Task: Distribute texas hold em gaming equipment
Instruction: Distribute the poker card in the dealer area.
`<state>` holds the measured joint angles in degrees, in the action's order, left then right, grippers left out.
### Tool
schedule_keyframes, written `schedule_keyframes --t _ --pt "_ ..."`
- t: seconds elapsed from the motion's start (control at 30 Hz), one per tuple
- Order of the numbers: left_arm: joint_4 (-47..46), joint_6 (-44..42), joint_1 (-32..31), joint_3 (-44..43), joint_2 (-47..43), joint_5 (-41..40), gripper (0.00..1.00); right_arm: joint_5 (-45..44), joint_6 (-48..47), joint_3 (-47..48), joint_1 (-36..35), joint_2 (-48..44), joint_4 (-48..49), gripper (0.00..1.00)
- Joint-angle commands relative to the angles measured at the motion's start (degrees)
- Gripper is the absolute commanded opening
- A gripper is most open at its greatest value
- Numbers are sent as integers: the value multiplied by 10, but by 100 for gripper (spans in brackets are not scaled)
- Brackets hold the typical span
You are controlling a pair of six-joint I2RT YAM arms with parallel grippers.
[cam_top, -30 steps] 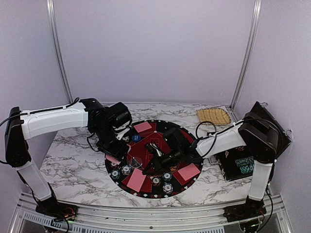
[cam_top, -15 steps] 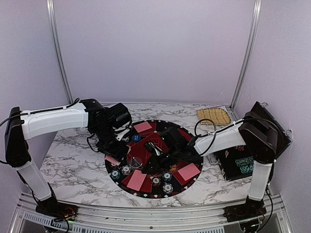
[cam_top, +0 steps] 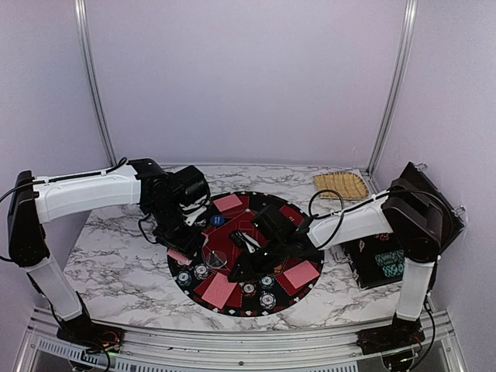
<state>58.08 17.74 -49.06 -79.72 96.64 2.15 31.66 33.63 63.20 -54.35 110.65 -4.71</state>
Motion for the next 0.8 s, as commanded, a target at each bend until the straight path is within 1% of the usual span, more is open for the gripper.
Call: schedule_keyframes --t 0.0,0.27,0.43,0.63,0.77 --pt "-2 -4 2 3 -21 7 38 -24 -17 33 -8 -25 -23 31" --pt "-3 -7 1 -2 -17 12 38 -46 -17 50 -1 -47 -34 41" --pt "-2 -10 2 -3 -16 17 38 -45 -16 44 12 -67 -33 44" --pt "-2 -16 -3 -15 -11 18 38 17 24 18 64 -88 33 47" --pt "-2 -23 -13 -25 -1 13 38 101 89 1 93 -79 126 50"
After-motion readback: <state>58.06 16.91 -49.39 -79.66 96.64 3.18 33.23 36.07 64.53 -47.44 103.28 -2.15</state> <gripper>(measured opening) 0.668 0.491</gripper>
